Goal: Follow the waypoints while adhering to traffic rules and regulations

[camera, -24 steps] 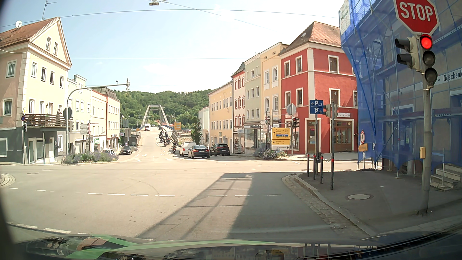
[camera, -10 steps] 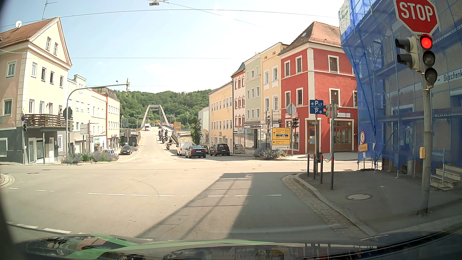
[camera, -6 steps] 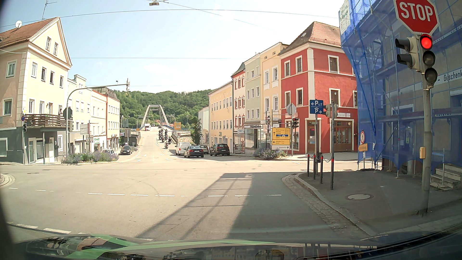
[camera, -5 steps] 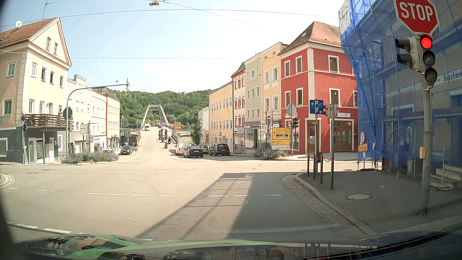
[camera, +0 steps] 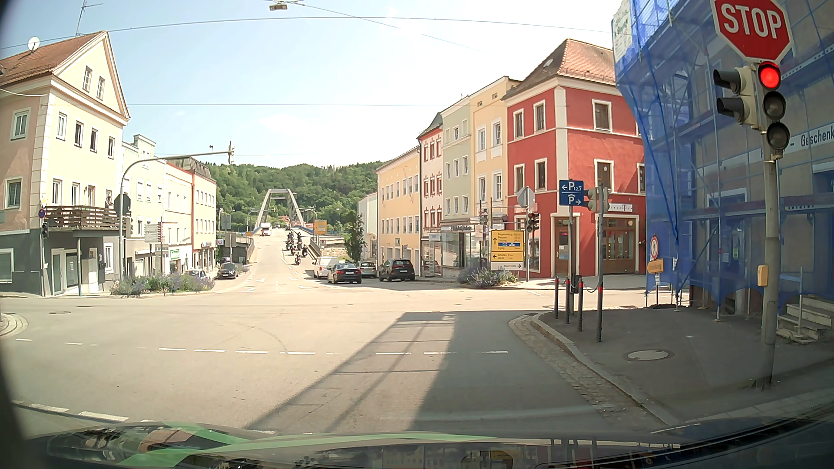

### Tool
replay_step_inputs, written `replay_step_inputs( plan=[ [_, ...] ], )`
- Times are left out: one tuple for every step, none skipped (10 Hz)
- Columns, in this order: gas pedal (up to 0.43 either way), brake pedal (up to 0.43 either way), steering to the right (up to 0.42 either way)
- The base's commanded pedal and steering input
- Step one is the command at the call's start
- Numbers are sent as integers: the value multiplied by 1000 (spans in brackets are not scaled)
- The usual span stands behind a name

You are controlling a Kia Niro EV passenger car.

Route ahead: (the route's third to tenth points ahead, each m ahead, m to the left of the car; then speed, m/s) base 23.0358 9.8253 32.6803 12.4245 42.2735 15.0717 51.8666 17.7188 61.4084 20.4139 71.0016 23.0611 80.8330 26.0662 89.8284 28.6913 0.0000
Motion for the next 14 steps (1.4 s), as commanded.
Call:
replay_step_inputs(
  plan=[
    [0,329,21],
    [0,329,21],
    [0,329,20],
    [0,329,21],
    [0,329,21],
    [0,329,21],
    [0,329,21],
    [0,329,21],
    [0,329,20],
    [0,329,20],
    [0,329,21],
    [0,329,21],
    [0,329,21],
    [0,329,20]
  ],
)
